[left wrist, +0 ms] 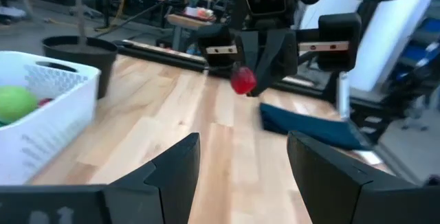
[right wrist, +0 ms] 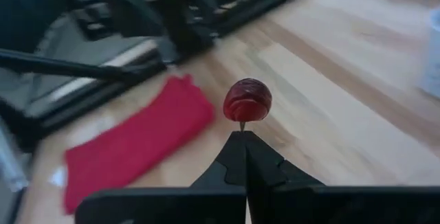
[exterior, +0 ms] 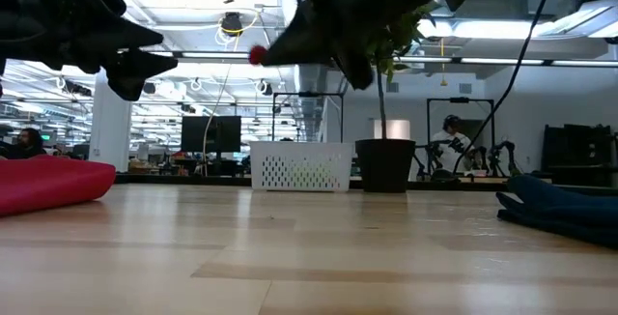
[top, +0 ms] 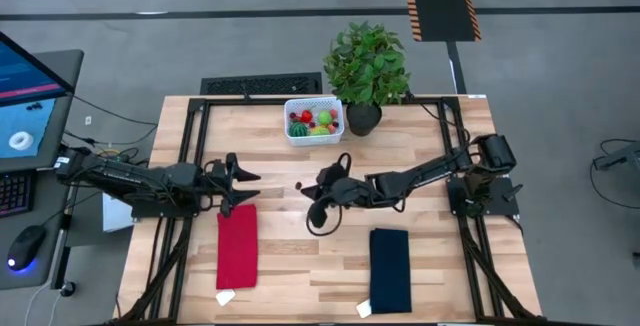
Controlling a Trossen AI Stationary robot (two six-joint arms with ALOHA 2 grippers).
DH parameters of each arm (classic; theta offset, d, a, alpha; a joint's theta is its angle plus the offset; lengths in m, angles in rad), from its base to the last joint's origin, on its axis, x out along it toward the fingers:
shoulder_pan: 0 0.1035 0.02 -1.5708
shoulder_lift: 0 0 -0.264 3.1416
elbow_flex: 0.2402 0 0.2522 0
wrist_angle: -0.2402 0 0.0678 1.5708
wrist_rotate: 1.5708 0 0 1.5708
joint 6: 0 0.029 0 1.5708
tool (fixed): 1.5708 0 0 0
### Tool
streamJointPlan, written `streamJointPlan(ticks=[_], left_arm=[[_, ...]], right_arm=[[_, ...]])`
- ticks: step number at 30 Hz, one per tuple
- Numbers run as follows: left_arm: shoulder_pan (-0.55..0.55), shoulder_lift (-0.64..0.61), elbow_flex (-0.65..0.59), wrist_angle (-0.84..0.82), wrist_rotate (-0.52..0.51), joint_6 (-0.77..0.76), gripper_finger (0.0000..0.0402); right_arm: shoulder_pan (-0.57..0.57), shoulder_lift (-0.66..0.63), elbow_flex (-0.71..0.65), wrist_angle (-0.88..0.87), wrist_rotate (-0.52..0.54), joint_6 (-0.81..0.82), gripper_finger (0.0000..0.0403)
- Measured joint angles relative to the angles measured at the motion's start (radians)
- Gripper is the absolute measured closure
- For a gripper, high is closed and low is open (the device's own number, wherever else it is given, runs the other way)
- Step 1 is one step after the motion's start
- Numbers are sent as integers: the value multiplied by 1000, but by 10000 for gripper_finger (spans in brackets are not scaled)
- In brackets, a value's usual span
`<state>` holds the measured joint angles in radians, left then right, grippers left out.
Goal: Pick and placing Produce into tupperware
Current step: Put the red cherry into the white basket
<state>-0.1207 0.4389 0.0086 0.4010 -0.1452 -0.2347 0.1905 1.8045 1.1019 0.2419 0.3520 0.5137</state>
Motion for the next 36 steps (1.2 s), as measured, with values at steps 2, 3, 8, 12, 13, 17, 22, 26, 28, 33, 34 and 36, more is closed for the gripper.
streamJointPlan(ticks=[2, 3, 8, 12, 13, 17, 22, 26, 28, 33, 34, 36], left_arm=[[0, 0, 0, 12, 20, -28, 192], [0, 1, 0, 18, 26, -44, 192], [-4, 24, 0, 42, 27, -73, 181], [-2, 72, 6, 96, 8, -69, 164], [-2, 90, 12, 94, 4, -61, 163], [-2, 168, 41, 181, 36, -26, 167], [-2, 269, 44, 322, -2, 3, 176], [-2, 319, 44, 387, -70, 11, 177], [-2, 340, 45, 437, -110, 7, 177], [-2, 405, 47, 549, -165, -86, 177], [-2, 425, 48, 557, -168, -99, 177], [-3, 467, 48, 539, -171, -94, 177]], right_arm=[[2, 0, 0, 39, -21, -10, 392], [6, 0, 0, 46, -21, -10, 392], [15, 1, 0, 67, -19, -17, 392], [14, 1, 0, 115, -43, -24, 392], [12, 1, 0, 123, -45, -25, 392], [-9, 1, 0, 170, -82, -44, 392], [-19, 0, 23, 168, -113, -80, 392], [-16, 0, 24, 153, -124, -74, 392], [-21, 0, 24, 165, -124, -78, 392], [-35, 0, 25, 163, -193, -35, 392], [-32, -2, 26, 142, -221, -12, 392], [-21, 1, 25, 128, -207, -2, 392]])
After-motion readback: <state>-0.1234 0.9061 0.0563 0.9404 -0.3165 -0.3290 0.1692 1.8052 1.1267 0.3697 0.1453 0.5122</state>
